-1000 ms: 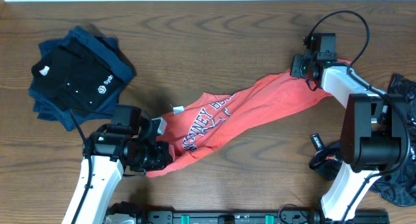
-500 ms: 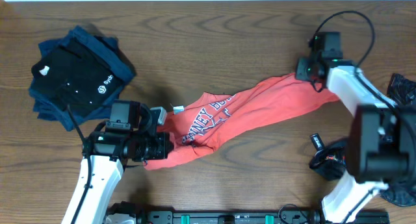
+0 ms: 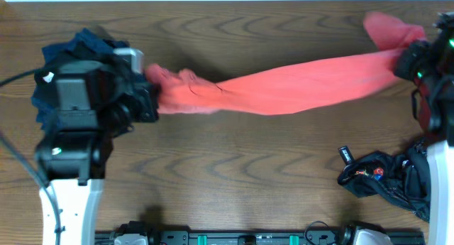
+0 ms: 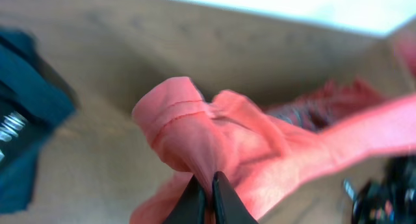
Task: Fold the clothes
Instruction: 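Hold both shirt ends and pull grippers apart to stretch the shirt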
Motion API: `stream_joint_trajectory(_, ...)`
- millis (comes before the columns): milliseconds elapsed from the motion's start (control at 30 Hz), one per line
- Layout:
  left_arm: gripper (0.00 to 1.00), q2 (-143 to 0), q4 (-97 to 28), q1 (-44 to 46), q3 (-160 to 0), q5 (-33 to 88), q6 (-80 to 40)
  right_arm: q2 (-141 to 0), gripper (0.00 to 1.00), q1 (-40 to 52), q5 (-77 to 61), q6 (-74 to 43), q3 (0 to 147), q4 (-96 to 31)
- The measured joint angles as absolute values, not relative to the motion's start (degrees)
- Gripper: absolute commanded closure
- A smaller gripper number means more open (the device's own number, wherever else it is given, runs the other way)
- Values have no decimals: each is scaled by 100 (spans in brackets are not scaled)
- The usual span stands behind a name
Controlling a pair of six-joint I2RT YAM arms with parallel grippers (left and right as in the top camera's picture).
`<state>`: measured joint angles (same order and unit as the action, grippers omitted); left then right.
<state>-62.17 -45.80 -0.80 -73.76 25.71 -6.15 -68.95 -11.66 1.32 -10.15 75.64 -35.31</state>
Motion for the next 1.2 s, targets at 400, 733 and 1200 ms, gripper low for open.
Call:
stream_joint_trajectory(400, 94, -5999, -5087, -193, -7679, 2803, -770, -7360, 98, -1164, 130, -941, 7570, -4910)
stream_joint_trajectory(733, 94, -6652, -5902, -193, -7673, 2836, -775, -9262, 99, -1164, 121, -934, 7568, -5693)
stream_joint_trajectory(1200, 94, -7478, -5959, -193, -7673, 2834, -764, -10388, 89, -1164, -27, -934, 7568, -5570)
